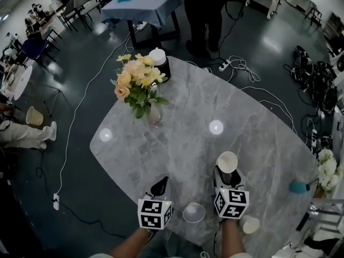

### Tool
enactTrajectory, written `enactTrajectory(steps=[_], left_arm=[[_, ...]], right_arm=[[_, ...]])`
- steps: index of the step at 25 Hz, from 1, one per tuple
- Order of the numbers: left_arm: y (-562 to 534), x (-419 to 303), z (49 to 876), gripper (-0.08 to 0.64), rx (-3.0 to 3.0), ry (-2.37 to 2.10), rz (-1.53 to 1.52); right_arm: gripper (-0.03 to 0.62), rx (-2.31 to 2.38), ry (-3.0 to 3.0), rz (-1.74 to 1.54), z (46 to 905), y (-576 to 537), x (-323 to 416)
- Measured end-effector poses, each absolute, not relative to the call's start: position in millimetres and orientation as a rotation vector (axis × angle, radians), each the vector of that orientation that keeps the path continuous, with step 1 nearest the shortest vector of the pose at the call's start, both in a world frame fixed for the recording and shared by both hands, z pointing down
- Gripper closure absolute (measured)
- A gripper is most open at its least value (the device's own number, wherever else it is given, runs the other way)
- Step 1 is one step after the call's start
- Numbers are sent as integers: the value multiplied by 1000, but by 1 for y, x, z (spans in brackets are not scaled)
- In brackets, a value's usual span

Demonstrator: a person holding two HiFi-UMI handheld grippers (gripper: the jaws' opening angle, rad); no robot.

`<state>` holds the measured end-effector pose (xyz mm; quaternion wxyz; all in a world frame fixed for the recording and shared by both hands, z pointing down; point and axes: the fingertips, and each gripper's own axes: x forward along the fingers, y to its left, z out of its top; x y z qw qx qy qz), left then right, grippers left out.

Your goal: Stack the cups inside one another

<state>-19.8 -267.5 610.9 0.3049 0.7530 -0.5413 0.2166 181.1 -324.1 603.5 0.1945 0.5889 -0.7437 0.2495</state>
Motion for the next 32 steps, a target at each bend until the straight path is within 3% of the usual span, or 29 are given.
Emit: enactTrajectory(steps=[32], left_arm=[[-187, -3, 552, 565, 2240, -1254, 517]], right_arm=[[374, 1819, -2052, 652, 514, -182, 161]])
